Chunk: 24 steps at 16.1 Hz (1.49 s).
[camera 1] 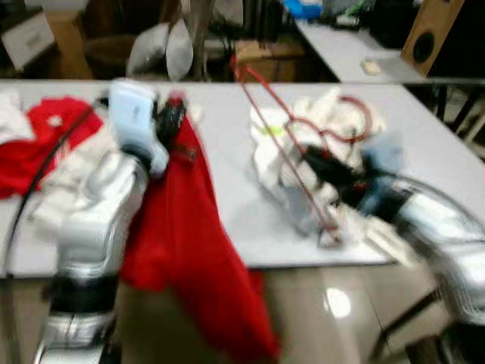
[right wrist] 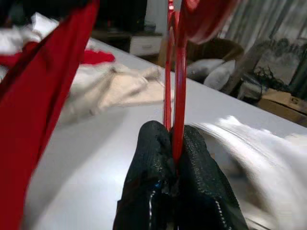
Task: Hang hanger
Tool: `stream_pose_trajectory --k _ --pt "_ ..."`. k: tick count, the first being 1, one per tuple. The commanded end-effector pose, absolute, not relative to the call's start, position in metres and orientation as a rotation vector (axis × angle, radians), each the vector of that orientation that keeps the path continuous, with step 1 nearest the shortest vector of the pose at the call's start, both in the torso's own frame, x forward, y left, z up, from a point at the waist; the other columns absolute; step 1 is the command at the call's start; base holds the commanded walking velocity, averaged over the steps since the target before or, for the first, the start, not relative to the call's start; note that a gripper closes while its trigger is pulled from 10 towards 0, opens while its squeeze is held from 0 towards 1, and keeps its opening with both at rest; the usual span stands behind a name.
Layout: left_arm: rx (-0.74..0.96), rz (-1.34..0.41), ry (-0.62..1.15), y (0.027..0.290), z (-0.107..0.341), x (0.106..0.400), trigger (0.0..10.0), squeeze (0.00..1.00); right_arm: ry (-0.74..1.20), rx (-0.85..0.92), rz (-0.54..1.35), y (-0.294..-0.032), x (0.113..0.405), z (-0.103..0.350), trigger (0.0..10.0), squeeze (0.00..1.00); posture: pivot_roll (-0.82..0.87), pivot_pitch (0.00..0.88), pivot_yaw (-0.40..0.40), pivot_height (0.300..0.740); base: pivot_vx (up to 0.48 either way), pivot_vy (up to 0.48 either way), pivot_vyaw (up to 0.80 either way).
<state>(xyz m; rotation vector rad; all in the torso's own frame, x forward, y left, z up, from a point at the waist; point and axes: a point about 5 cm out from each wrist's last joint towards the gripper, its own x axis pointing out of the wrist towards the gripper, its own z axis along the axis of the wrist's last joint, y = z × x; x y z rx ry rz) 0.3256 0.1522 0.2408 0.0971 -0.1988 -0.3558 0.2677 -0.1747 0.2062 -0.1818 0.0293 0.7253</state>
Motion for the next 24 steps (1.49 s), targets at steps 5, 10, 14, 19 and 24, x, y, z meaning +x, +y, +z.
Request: stream_pose_trajectory --k 5,10,14,19,24 --pt "0.191 -0.38 -0.255 0.16 0.28 0.371 10.0 0.0 0.087 -0.323 1.05 -0.189 0.237 0.238 10.0 0.0 -0.06 0.0 0.02 0.74 0.396 0.0 0.0" --pt "0.268 -0.352 -0.33 0.166 0.318 0.396 10.0 0.0 0.194 -0.377 1.167 -0.199 0.226 0.243 10.0 0.0 -0.06 0.0 0.016 0.74 0.146 0.0 0.0" --pt "0.263 -0.403 -0.372 0.155 0.332 0.398 10.0 0.0 0.194 -0.379 1.264 -0.183 0.223 0.243 10.0 0.0 -0.06 0.0 0.018 0.74 0.0 0.0 0.0" --pt "0.18 -0.571 -0.5 0.129 0.372 0.383 10.0 0.0 0.213 -0.443 1.102 -0.156 0.263 0.23 10.0 0.0 -0.04 0.0 0.003 0.74 0.0 0.0 0.0" --pt "0.099 -0.701 -0.587 0.105 0.392 0.357 10.0 0.0 0.028 -0.285 0.783 -0.133 0.31 0.258 10.0 0.0 -0.04 0.0 -0.008 0.74 0.0 0.0 0.0"
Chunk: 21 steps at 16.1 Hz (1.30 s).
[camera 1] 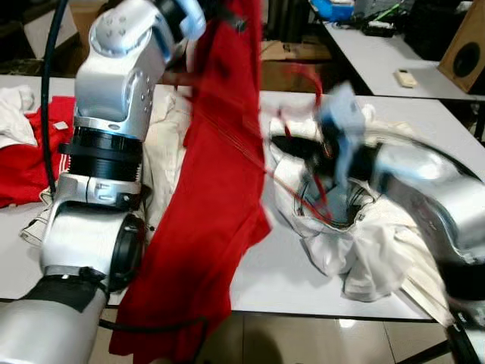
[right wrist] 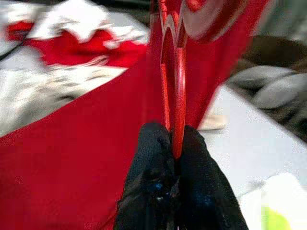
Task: Hang hanger
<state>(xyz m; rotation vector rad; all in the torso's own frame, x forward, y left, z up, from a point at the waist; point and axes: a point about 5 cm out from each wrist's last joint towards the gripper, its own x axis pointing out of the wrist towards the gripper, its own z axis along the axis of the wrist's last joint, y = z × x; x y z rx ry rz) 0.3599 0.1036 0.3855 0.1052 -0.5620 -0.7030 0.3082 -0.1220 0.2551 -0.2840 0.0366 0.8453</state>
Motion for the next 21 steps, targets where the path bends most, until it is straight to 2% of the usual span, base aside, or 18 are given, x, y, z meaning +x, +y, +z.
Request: stream_pose_trajectory --k 1,2,4,6,9,11,14,15,16,17,19,21 --pt "0.058 -0.693 -0.609 0.109 0.401 0.353 10.0 0.0 0.003 -0.305 0.71 -0.141 0.318 0.264 10.0 0.0 -0.04 0.0 -0.007 0.74 0.0 0.0 0.0" --pt "-0.05 -0.671 -0.677 0.124 0.421 0.346 10.0 0.0 -0.075 -0.324 0.539 -0.165 0.333 0.284 10.0 0.0 -0.04 0.0 -0.008 0.74 0.0 0.0 0.0" --pt "-0.06 -0.653 -0.716 0.134 0.431 0.341 10.0 0.0 -0.136 -0.33 0.477 -0.178 0.338 0.3 10.0 0.0 -0.04 0.0 -0.01 0.74 0.0 0.0 0.0" --pt "-0.068 -0.616 -0.792 0.15 0.447 0.33 10.0 0.0 -0.301 -0.355 0.404 -0.195 0.341 0.335 10.0 0.0 -0.04 0.0 -0.011 0.74 0.0 0.0 0.0" --pt "-0.07 -0.567 -0.873 0.17 0.465 0.315 10.0 0.0 -0.481 -0.387 0.433 -0.203 0.34 0.372 10.0 0.0 -0.04 0.0 -0.014 0.74 0.0 0.0 0.0" --pt "-0.09 -0.542 -0.899 0.179 0.466 0.309 10.0 0.0 -0.531 -0.408 0.444 -0.203 0.34 0.376 10.0 0.0 -0.04 0.0 -0.011 0.74 0.0 0.0 0.0" --pt "-0.127 -0.576 -0.814 0.174 0.436 0.306 10.0 0.0 -0.572 -0.403 0.401 -0.212 0.345 0.369 10.0 0.0 -0.04 0.0 -0.003 0.74 0.0 0.0 0.0" --pt "-0.081 -0.62 -0.696 0.163 0.404 0.307 10.0 0.0 -0.557 -0.407 0.396 -0.218 0.347 0.364 10.0 0.0 -0.04 0.0 -0.003 0.74 0.0 0.0 0.0" --pt "0.035 -0.641 -0.528 0.148 0.358 0.309 10.0 0.0 -0.512 -0.434 0.433 -0.222 0.345 0.353 10.0 0.0 -0.04 0.0 0.002 0.74 0.0 0.0 0.0" --pt "0.111 -0.625 -0.416 0.141 0.327 0.311 10.0 0.0 -0.466 -0.461 0.5 -0.222 0.342 0.344 10.0 0.0 -0.04 0.0 0.0 0.74 0.0 0.0 0.0" --pt "0.101 -0.483 -0.307 0.142 0.294 0.323 10.0 0.0 -0.327 -0.534 0.688 -0.217 0.33 0.314 10.0 0.0 -0.05 0.0 0.0 0.74 0.0 0.0 0.0" --pt "0.133 -0.373 -0.268 0.146 0.282 0.333 10.0 0.0 -0.137 -0.592 0.875 -0.214 0.312 0.279 10.0 0.0 -0.06 0.0 0.014 0.74 0.0 0.0 0.0"
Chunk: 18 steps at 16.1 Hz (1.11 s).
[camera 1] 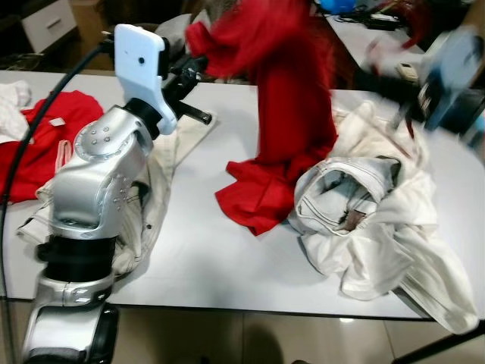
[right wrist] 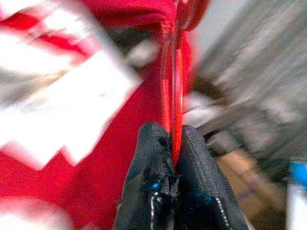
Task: Hang hanger
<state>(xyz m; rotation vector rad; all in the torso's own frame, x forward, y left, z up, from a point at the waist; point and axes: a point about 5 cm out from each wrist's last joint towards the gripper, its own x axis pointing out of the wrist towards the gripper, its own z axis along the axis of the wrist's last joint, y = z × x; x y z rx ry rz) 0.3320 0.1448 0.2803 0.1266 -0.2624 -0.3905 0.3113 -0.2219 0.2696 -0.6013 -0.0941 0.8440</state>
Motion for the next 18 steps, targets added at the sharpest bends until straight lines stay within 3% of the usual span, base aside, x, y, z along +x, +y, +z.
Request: stream_pose_trajectory --k 1,5,7,9,10,11,12,13,18 --pt "0.176 -0.343 -0.235 0.146 0.276 0.337 10.0 0.0 -0.003 -0.637 0.979 -0.216 0.298 0.258 10.0 0.0 -0.07 0.0 0.024 0.74 0.0 0.0 0.0" --pt "0.28 -0.335 -0.146 0.137 0.252 0.349 10.0 0.0 0.23 -0.689 1.129 -0.231 0.26 0.253 10.0 0.0 -0.09 0.0 0.045 0.74 0.0 0.0 0.0" --pt "0.337 -0.382 -0.08 0.131 0.228 0.352 10.0 0.0 0.242 -0.677 1.161 -0.235 0.248 0.265 10.0 0.0 -0.09 0.0 0.048 0.74 0.0 0.0 0.0" --pt "0.453 -0.433 0.083 0.131 0.175 0.349 10.0 0.0 0.171 -0.633 1.161 -0.238 0.24 0.283 10.0 0.0 -0.11 0.0 0.058 0.74 0.0 0.0 0.0" --pt "0.419 -0.461 0.16 0.133 0.153 0.343 10.0 0.0 0.126 -0.6 1.147 -0.239 0.238 0.291 10.0 0.0 -0.11 0.0 0.065 0.74 0.0 0.0 0.0" --pt "0.363 -0.521 0.211 0.132 0.14 0.334 10.0 0.13 0.087 -0.574 1.134 -0.239 0.236 0.297 10.0 0.0 -0.11 0.0 0.066 0.74 0.0 0.0 0.0" --pt "0.317 -0.589 0.215 0.129 0.139 0.327 10.0 0.92 0.063 -0.553 1.118 -0.239 0.236 0.3 10.0 0.0 -0.11 0.0 0.066 0.74 0.0 0.0 0.0" --pt "0.181 -0.745 0.193 0.121 0.145 0.31 10.0 1.0 -0.011 -0.505 1.067 -0.24 0.24 0.307 10.0 0.0 -0.11 0.0 0.062 0.74 0.0 0.0 0.0" --pt "0.001 -1.023 0.045 0.078 0.177 0.274 10.0 1.0 -0.099 -0.402 0.741 -0.239 0.281 0.302 10.0 0.0 -0.09 0.0 0.052 0.74 0.0 0.0 0.0"
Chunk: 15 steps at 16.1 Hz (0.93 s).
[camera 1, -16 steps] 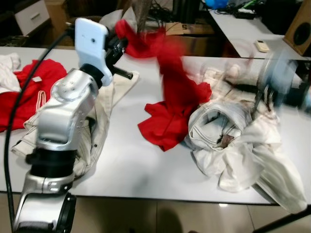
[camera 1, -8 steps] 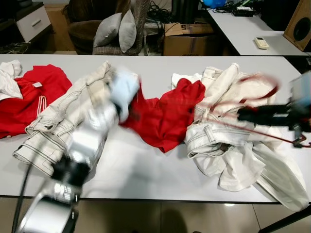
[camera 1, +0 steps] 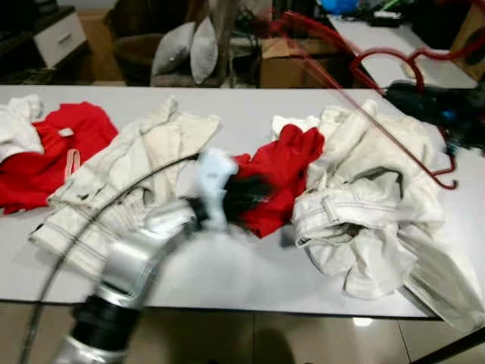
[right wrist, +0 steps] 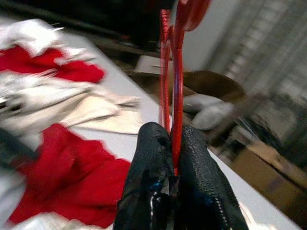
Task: Hang hanger
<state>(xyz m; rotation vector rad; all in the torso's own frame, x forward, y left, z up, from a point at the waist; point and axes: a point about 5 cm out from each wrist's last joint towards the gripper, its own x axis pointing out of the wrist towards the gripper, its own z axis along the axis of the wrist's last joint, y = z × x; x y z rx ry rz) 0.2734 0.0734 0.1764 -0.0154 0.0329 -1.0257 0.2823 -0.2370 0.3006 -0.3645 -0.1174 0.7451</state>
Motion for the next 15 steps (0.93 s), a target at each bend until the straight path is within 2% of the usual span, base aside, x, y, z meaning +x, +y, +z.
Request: stream_pose_trajectory --k 1,4,7,8,9,10,11,12,13,14,15 --pt "-0.015 -1.053 0.008 0.068 0.185 0.272 10.0 1.0 -0.095 -0.342 0.689 -0.233 0.29 0.296 10.0 0.0 -0.08 0.0 0.049 0.74 0.0 0.0 0.0" --pt "0.009 -1.132 -0.007 0.063 0.201 0.267 10.0 1.0 -0.065 -0.238 0.55 -0.22 0.31 0.282 10.0 0.0 -0.08 0.0 0.049 0.74 0.0 0.0 0.0" --pt "0.045 -1.189 -0.021 0.087 0.226 0.265 10.0 1.0 -0.053 -0.168 0.481 -0.209 0.318 0.274 10.0 0.0 -0.07 0.0 0.047 0.74 0.0 0.0 0.0" --pt "0.076 -1.052 -0.044 0.099 0.23 0.283 10.0 1.0 -0.058 -0.157 0.46 -0.208 0.319 0.273 10.0 0.0 -0.07 0.0 0.046 0.74 0.0 0.0 0.0" --pt "0.127 -0.822 -0.046 0.114 0.227 0.309 10.0 1.0 -0.062 -0.148 0.427 -0.207 0.32 0.271 10.0 0.0 -0.08 0.0 0.046 0.74 0.0 0.0 0.0" --pt "0.164 -0.723 -0.042 0.121 0.225 0.32 10.0 1.0 -0.062 -0.143 0.41 -0.206 0.32 0.271 10.0 0.0 -0.08 0.0 0.046 0.74 0.0 0.0 0.0" --pt "0.173 -0.485 -0.025 0.14 0.215 0.344 10.0 0.87 -0.044 -0.162 0.368 -0.202 0.32 0.264 10.0 0.0 -0.09 0.0 0.044 0.74 0.0 0.0 0.0" --pt "0.199 -0.369 0.006 0.15 0.202 0.356 10.0 0.47 -0.006 -0.195 0.314 -0.203 0.319 0.257 10.0 0.0 -0.1 0.0 0.043 0.74 0.0 0.0 0.0" --pt "0.215 -0.368 0.028 0.151 0.194 0.359 10.0 0.0 0.019 -0.209 0.275 -0.208 0.318 0.254 10.0 0.0 -0.1 0.0 0.042 0.74 0.0 0.0 0.0" --pt "0.253 -0.401 0.085 0.145 0.172 0.364 10.0 0.0 0.056 -0.221 0.166 -0.225 0.314 0.251 10.0 0.0 -0.13 0.0 0.041 0.74 0.0 0.0 0.0" --pt "0.251 -0.414 0.1 0.142 0.166 0.366 10.0 0.0 0.06 -0.235 0.145 -0.23 0.313 0.251 10.0 0.0 -0.13 0.0 0.041 0.74 0.0 0.0 0.0"
